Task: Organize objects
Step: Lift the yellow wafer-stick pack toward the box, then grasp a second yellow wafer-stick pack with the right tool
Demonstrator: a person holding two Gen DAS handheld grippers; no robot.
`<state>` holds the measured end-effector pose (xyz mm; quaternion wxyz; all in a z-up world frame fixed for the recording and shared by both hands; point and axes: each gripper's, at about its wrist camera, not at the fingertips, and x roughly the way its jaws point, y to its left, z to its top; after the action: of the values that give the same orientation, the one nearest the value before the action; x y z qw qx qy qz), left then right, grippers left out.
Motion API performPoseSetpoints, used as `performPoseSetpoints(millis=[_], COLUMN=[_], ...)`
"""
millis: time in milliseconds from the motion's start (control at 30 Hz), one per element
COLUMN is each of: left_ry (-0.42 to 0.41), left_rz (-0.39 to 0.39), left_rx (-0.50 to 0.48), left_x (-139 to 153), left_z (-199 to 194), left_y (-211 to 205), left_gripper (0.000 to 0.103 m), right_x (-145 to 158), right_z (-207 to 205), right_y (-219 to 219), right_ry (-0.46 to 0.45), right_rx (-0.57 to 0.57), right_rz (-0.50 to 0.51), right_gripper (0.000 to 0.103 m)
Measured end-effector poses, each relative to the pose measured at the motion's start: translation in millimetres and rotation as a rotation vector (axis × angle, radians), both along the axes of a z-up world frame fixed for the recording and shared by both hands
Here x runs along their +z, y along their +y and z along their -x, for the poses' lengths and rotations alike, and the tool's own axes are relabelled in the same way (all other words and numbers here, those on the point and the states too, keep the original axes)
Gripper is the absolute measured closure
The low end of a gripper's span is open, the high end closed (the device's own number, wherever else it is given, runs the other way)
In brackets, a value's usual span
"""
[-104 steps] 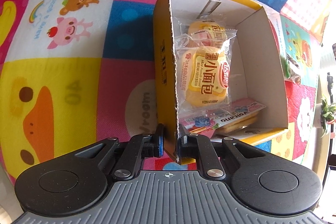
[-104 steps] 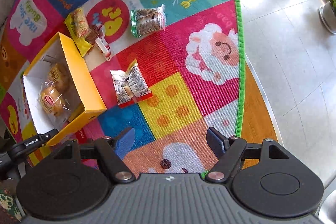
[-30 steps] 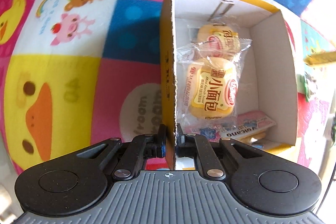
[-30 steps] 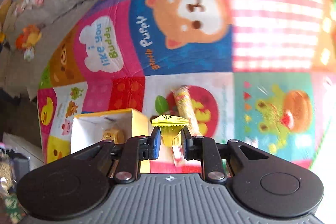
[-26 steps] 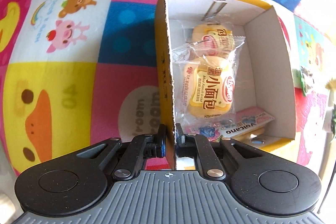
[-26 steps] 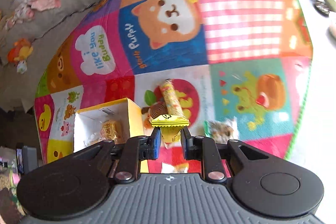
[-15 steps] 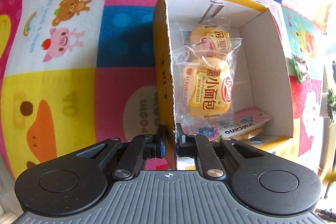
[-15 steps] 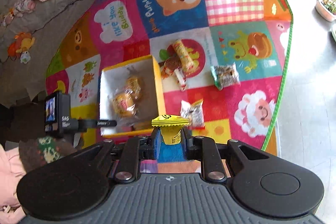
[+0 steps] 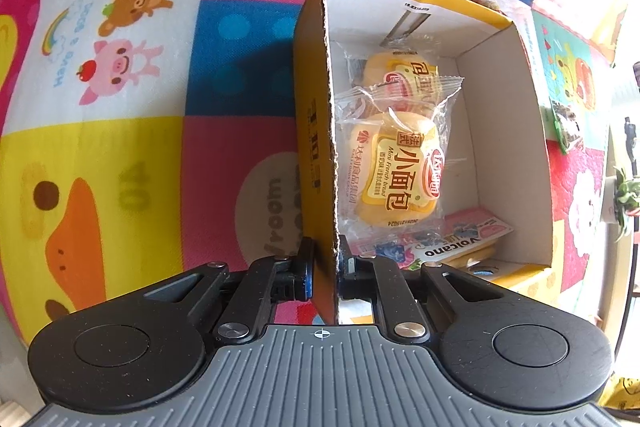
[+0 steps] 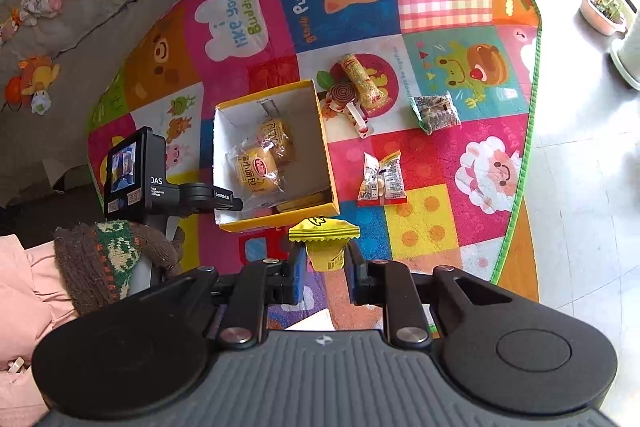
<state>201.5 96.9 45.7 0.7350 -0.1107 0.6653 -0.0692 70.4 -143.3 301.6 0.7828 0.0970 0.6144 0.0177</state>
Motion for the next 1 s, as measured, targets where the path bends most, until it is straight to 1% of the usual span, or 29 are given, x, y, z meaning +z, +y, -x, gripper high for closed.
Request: performPoseSetpoints(millis=[100, 267, 367, 467, 567, 633, 700, 767, 833, 867, 900, 1000], left_ry=[0.0, -0.005, -0.004, -0.004, -0.005, -0.003, -0.005, -0.012, -0.019, -0.019, -0.019, -0.014], left_rz=[0.019, 0.04, 0.047, 0.045, 0.045, 0.048, 0.043, 0.038, 0.036, 0.035, 0.034, 0.03], left_rx=[0.028, 0.064, 0.079, 0.081, 0.081, 0.085, 0.085, 0.078, 0.071, 0.069, 0.068, 0.074], left_x=[-1.9, -2.7, -1.6, -0.7, 1.1, 1.8, 2.3, 3.7, 4.7, 5.1, 5.4, 6.8], left_z=[0.4, 7.3, 10.6, 12.4, 13.9, 14.1, 14.5, 15.5, 17.1, 17.5, 18.0, 18.2], left_y=[6.3, 12.1, 15.0, 14.4, 13.3, 13.8, 15.1, 15.8, 16.0, 15.6, 15.3, 14.6], left_gripper=[0.091, 0.09, 0.09, 0.09, 0.09, 0.09, 0.09, 0.09, 0.09, 0.09, 0.09, 0.09], right_x=[4.8, 13.6, 12.6, 7.8, 9.2, 9.1, 3.8, -10.8, -30.9, -45.8, -59.4, -103.2], right_z=[-12.8, -40.3, -56.5, -73.9, -87.3, -90.1, -89.7, -84.1, -74.0, -64.7, -57.4, -32.2], right_y=[7.5, 27.1, 36.2, 42.8, 44.8, 42.5, 35.0, 24.2, 18.3, 15.0, 12.9, 13.9], right_ry=[-0.012, -0.05, -0.058, -0.067, -0.088, -0.101, -0.089, -0.054, -0.014, 0.017, 0.047, 0.134], right_rx=[0.025, 0.116, 0.155, 0.171, 0.176, 0.187, 0.193, 0.201, 0.226, 0.247, 0.263, 0.336], right_rz=[0.013, 0.041, 0.051, 0.07, 0.074, 0.088, 0.089, 0.1, 0.136, 0.147, 0.149, 0.125], right_gripper=[0.084, 0.084, 0.084, 0.084, 0.084, 0.084, 0.082, 0.08, 0.079, 0.077, 0.073, 0.07])
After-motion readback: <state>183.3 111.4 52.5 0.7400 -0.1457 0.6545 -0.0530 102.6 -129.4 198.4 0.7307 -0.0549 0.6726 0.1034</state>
